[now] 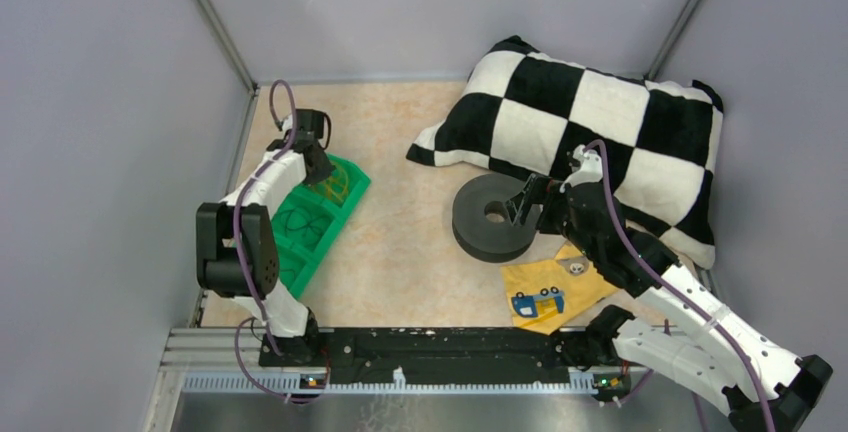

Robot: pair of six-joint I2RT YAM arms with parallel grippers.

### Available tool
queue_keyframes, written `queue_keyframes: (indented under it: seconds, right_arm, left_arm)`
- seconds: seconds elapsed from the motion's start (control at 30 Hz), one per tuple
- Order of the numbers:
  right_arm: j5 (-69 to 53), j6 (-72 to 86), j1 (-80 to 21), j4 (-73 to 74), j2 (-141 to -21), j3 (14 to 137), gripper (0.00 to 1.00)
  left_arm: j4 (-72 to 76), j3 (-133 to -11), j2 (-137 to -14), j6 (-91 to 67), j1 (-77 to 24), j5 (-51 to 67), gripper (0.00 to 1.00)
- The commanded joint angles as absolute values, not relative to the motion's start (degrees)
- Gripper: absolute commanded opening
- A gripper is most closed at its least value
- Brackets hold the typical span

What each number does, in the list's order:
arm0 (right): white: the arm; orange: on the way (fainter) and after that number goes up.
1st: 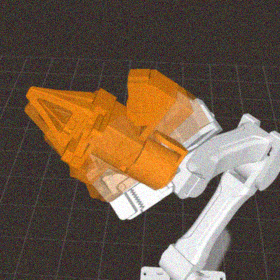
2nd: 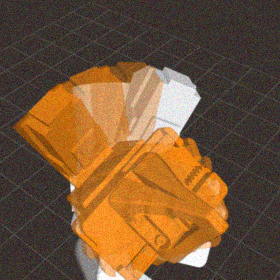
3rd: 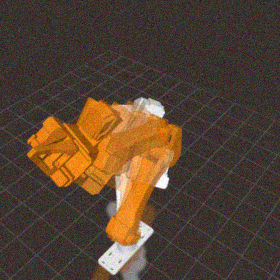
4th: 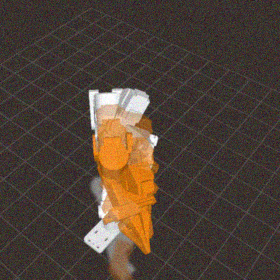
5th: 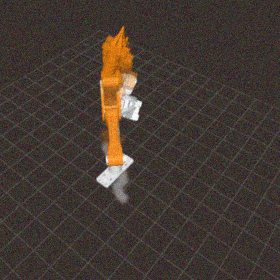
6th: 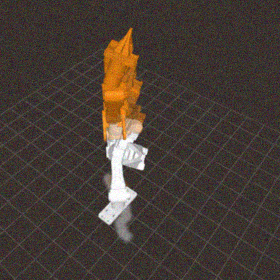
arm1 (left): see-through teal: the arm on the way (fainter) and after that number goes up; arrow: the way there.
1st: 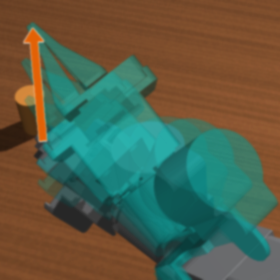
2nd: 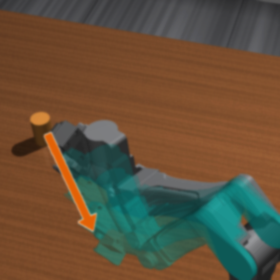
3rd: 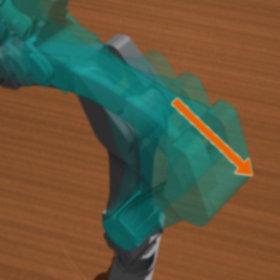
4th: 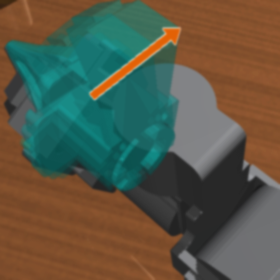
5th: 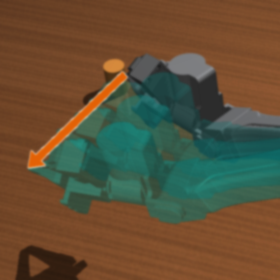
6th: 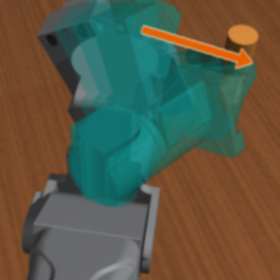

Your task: Wrap the cables

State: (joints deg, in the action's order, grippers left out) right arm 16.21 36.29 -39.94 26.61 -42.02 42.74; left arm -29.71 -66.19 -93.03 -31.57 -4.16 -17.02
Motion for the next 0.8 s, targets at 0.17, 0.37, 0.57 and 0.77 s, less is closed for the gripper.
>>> queue_keyframes:
  seconds: [0.17, 0.37, 0.57, 0.77]
  right_arm:
    - [16.87, 36.89, -39.62, 26.67, -40.92, 44.5, 0.99]
    - [16.1, 37.24, -39.63, 25.21, -40.75, 44.06, 0.99]
    - [13.41, 37.45, -39.66, 25.77, -42.2, 45.56, 0.99]
    - [12.3, 37.74, -39.62, 24.74, -39.71, 46.64, 0.99]
  left_arm:
    - [-31.79, -70.41, -86.54, -30.53, -3.95, -16.5, 0.0]
    - [-23.74, -70.72, -67.36, -17.05, -3.96, -4.95, 0.0]
    - [-22.75, -76.88, -57.16, -13.67, -4.04, 12.92, 0.0]
    - [-22.58, -79.4, -53.29, -12.4, -4.13, 18.52, 0.0]
